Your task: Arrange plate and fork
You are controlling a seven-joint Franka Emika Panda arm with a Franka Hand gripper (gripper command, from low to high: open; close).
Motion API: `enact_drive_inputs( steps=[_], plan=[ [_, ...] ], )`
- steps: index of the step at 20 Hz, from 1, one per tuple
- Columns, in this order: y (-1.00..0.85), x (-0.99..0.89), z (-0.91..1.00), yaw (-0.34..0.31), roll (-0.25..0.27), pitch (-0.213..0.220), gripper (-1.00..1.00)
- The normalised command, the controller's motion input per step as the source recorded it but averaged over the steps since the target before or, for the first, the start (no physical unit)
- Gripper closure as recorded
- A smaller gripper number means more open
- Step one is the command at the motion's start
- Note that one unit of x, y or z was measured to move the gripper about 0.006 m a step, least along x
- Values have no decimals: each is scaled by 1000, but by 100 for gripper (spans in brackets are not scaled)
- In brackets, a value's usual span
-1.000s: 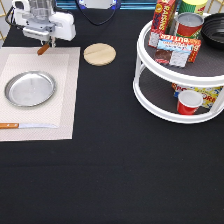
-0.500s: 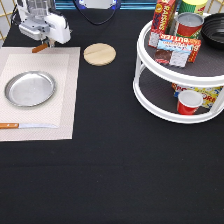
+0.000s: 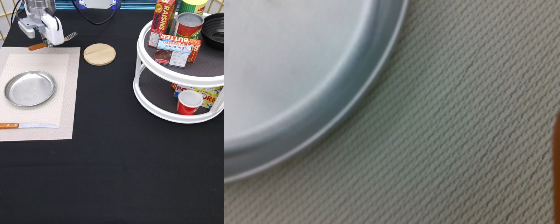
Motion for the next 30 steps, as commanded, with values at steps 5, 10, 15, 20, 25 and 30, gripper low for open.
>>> enact_drive_inputs(
  steps=[5,10,15,20,25,30],
  plan=[
    [-401,194,-13,-143,74,2,100],
    [-251,70,-90,-222,36,0,100],
    [-286,62,-49,-198,74,0,100],
    [-351,80,-13,-165,95,16,100],
    [-405,137,0,-143,86,11,100],
    [-334,214,-4,-155,86,21,100]
  ],
)
